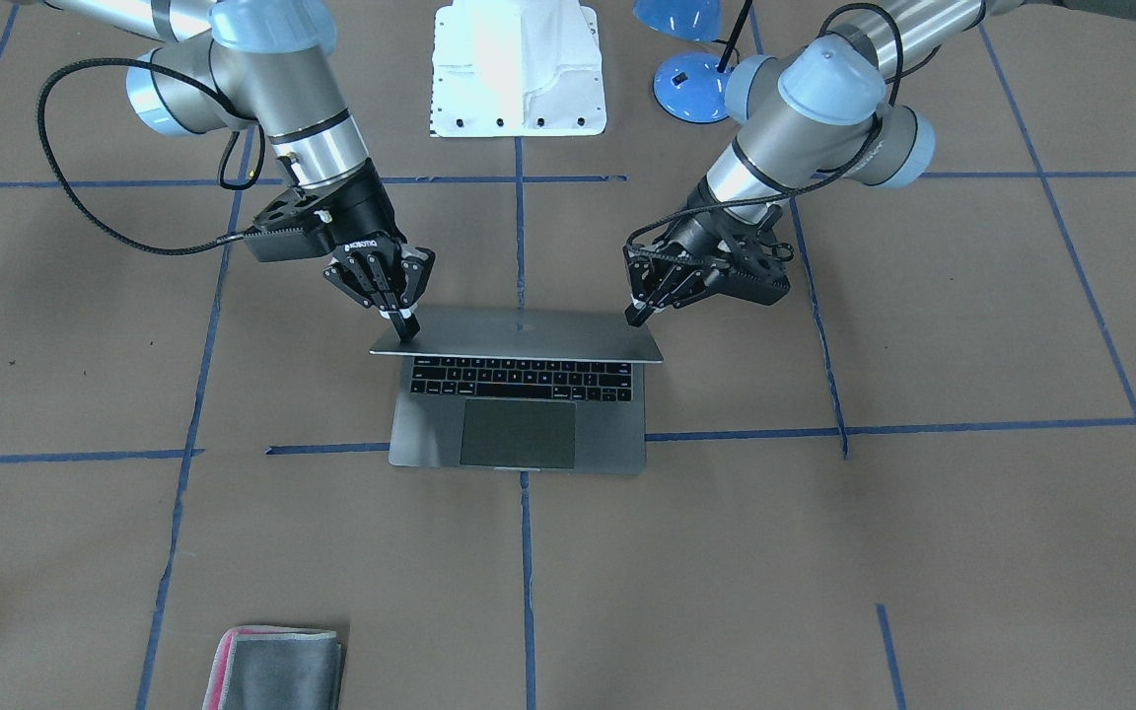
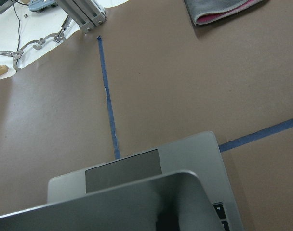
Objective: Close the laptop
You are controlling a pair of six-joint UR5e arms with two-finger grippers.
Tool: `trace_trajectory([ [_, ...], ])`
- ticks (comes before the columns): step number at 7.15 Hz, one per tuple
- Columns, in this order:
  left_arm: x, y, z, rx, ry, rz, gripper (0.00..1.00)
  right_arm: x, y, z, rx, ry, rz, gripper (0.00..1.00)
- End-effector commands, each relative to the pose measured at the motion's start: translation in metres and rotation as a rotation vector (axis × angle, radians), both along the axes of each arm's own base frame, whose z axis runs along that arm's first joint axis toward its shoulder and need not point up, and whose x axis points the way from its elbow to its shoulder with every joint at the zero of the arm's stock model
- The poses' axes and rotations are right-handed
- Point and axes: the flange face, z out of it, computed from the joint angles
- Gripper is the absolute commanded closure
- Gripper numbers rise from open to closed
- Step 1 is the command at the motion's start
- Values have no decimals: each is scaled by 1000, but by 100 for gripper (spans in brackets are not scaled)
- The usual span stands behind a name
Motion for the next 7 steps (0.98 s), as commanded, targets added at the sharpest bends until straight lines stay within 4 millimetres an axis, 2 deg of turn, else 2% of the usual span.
trace_trajectory([
  [1,31,-22,21,-33,-54,1,100,-30,-17,20,-32,53,-2,97],
  [3,54,-31,46,-54,-110,-23,100,-45,-21,38,-54,91,-8,95],
  [4,56,-31,48,-55,-115,-21,100,-51,-19,45,-59,104,-15,93],
  [5,55,-31,43,-47,-107,-16,94,-49,-17,39,-65,88,-34,58],
  [6,46,-38,32,-47,-92,-3,1,-39,-24,27,-98,68,-78,1],
  [7,36,-43,31,-75,-78,49,1,-18,-32,21,-178,75,-150,1],
])
